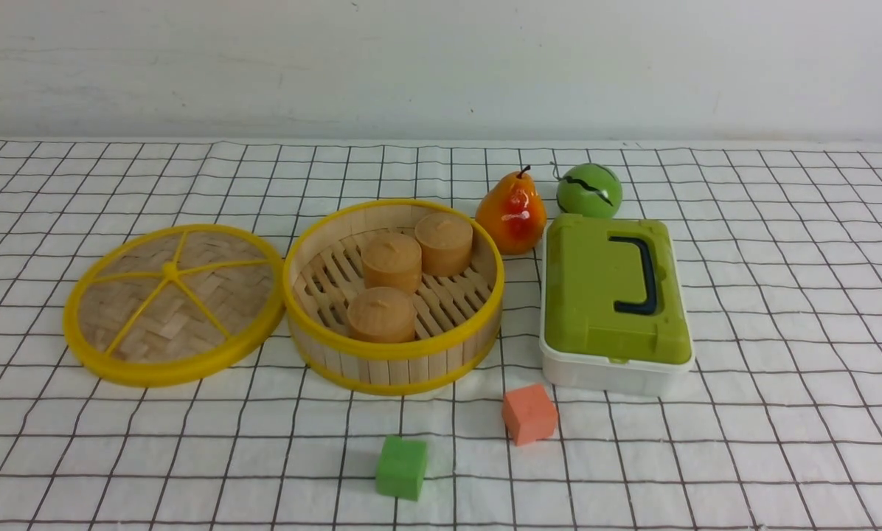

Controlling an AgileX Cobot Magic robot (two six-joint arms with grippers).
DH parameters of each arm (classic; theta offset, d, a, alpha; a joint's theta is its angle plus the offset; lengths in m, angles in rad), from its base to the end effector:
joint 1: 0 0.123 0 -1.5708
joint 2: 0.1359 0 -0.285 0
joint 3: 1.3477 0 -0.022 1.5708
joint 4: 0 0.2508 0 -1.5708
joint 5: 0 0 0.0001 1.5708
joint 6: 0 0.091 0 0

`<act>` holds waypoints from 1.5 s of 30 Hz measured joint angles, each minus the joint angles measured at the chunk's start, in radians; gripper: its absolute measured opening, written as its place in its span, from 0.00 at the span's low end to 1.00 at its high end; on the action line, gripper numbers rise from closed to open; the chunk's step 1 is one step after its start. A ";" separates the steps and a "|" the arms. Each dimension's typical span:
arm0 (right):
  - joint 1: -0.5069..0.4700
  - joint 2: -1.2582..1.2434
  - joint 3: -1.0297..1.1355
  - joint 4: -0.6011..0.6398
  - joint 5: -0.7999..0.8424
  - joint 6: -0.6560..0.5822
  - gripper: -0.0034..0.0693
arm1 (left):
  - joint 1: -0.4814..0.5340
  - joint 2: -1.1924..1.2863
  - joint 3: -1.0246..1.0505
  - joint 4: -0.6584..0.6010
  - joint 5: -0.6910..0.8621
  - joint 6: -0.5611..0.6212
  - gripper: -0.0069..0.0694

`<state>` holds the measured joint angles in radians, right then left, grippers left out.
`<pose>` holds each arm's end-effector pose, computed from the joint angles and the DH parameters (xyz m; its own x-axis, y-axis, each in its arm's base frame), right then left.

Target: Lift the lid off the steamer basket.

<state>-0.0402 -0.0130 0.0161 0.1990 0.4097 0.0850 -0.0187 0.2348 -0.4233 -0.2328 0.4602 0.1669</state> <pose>0.0516 0.0051 0.1724 -0.3108 0.2766 -0.9093 0.0494 0.9601 0.2752 0.0587 -0.0104 0.2999 -0.1777 -0.0389 -0.9833 0.1121 0.9919 -0.0595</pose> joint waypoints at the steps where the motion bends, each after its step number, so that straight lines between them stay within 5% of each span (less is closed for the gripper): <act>1: 0.000 0.000 0.000 0.000 0.000 0.000 0.38 | 0.000 -0.020 0.027 -0.003 -0.005 0.000 0.07; 16: 0.000 0.000 0.000 0.000 0.000 0.000 0.38 | -0.010 -0.065 0.214 -0.002 0.091 0.000 0.07; 21: 0.000 0.000 0.000 0.000 0.000 0.000 0.38 | -0.018 -0.221 0.300 0.069 0.016 -0.016 0.07; 31: 0.000 0.000 0.000 0.000 0.001 0.000 0.38 | -0.020 -0.244 0.448 0.233 -0.141 -0.335 0.07; 45: 0.000 0.000 0.000 0.000 0.001 0.000 0.38 | -0.020 -0.244 0.452 0.226 -0.086 -0.292 0.08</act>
<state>-0.0402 -0.0130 0.0161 0.1990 0.4111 0.0850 -0.0383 -0.0095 0.0291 -0.0066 0.3740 -0.1250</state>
